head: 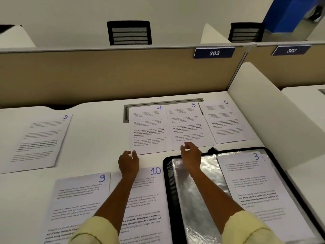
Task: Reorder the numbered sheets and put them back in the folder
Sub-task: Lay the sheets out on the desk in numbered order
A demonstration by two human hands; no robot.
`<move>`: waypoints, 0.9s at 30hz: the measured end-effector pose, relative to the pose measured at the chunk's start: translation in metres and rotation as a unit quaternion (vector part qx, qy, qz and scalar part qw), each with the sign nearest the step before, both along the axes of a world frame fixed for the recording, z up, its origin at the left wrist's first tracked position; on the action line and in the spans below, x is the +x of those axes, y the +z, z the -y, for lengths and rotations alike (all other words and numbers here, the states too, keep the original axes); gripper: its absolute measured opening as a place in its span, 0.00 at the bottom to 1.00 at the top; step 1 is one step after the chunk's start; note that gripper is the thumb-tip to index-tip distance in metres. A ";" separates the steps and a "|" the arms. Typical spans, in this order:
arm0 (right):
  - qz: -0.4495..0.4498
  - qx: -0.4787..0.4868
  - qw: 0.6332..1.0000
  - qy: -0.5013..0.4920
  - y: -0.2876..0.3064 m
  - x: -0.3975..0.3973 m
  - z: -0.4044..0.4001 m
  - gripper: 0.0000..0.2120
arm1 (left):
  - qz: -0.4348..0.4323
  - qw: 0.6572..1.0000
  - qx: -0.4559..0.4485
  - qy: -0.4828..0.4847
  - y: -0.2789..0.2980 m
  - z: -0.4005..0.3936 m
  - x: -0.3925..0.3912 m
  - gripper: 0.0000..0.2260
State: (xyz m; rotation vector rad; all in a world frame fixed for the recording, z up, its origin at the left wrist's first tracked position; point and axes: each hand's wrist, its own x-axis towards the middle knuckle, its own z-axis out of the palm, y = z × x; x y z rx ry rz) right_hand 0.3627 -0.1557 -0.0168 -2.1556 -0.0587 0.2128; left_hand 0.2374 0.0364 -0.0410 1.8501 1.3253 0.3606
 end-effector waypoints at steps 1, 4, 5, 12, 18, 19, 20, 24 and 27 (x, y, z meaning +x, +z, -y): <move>0.003 -0.016 1.000 0.027 0.000 -0.001 0.009 0.18 | 0.000 0.999 0.021 -0.026 0.007 0.010 -0.001 0.17; 0.045 -0.142 0.978 0.145 -0.003 -0.004 0.039 0.29 | -0.019 0.989 0.075 -0.124 0.016 0.040 -0.002 0.19; 0.066 -0.192 0.963 0.180 -0.005 -0.005 0.049 0.32 | -0.034 0.983 0.094 -0.153 0.016 0.050 -0.003 0.21; 0.132 -0.300 0.917 0.228 -0.015 -0.017 0.124 0.44 | -0.070 0.927 0.201 -0.310 0.012 0.140 0.003 0.39; 0.137 -0.332 0.905 0.227 -0.017 -0.018 0.197 0.40 | -0.092 0.887 0.226 -0.393 0.000 0.214 0.013 0.40; 0.144 -0.337 0.904 0.221 -0.018 -0.017 0.209 0.40 | -0.095 0.883 0.220 -0.402 0.000 0.227 0.014 0.41; 0.144 -0.340 0.903 0.218 -0.020 -0.017 0.219 0.40 | -0.094 0.880 0.221 -0.410 -0.002 0.236 0.015 0.41; 0.107 -0.353 0.905 0.212 -0.025 -0.015 0.269 0.46 | -0.111 0.865 0.207 -0.443 -0.008 0.281 0.022 0.39; 0.091 -0.360 0.906 0.204 -0.025 -0.014 0.301 0.53 | -0.116 0.859 0.209 -0.453 -0.009 0.312 0.024 0.41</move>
